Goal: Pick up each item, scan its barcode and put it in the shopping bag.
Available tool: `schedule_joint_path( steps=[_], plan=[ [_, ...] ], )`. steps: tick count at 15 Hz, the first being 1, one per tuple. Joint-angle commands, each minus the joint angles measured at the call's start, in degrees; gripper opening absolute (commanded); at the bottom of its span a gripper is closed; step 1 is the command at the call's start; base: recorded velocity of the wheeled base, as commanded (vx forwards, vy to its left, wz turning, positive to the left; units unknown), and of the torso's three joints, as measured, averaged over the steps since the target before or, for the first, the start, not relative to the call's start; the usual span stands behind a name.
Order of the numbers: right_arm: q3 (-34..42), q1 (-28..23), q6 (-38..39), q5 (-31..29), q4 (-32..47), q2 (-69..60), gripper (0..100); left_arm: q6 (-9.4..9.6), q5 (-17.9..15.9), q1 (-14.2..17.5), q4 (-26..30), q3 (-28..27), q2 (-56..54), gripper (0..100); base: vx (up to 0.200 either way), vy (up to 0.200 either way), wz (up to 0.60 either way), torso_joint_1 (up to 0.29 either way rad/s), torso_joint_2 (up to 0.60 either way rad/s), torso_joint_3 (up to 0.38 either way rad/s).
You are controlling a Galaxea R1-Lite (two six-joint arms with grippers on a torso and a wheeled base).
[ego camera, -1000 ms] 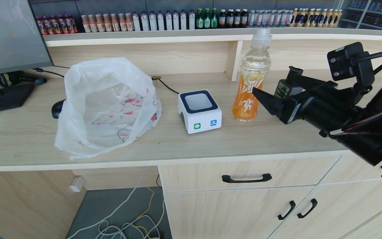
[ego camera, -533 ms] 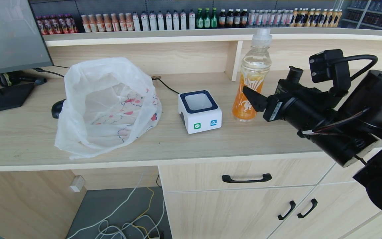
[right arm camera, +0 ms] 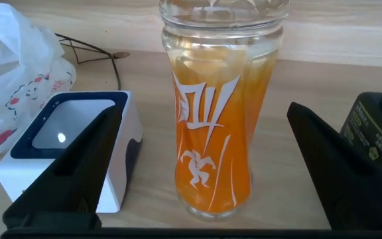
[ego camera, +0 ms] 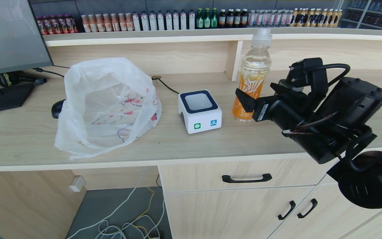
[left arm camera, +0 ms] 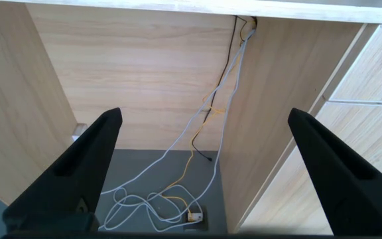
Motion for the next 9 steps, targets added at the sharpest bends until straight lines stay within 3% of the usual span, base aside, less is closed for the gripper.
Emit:
schedule_joint_path(
  steps=[1, 9],
  plan=[
    [-2.43, -0.18, 0.05, -0.32, 0.01, 2.14, 100, 0.02, 0.01, 0.00, -0.02, 0.00, -0.02, 100, 0.000, 0.000, 0.00, 0.000, 0.00, 0.000],
    [-5.86, -1.06, -0.04, -1.28, -0.43, 5.65, 100, 0.02, 0.01, 0.00, -0.02, 0.00, -0.02, 100, 0.000, 0.000, 0.00, 0.000, 0.00, 0.000]
  ],
)
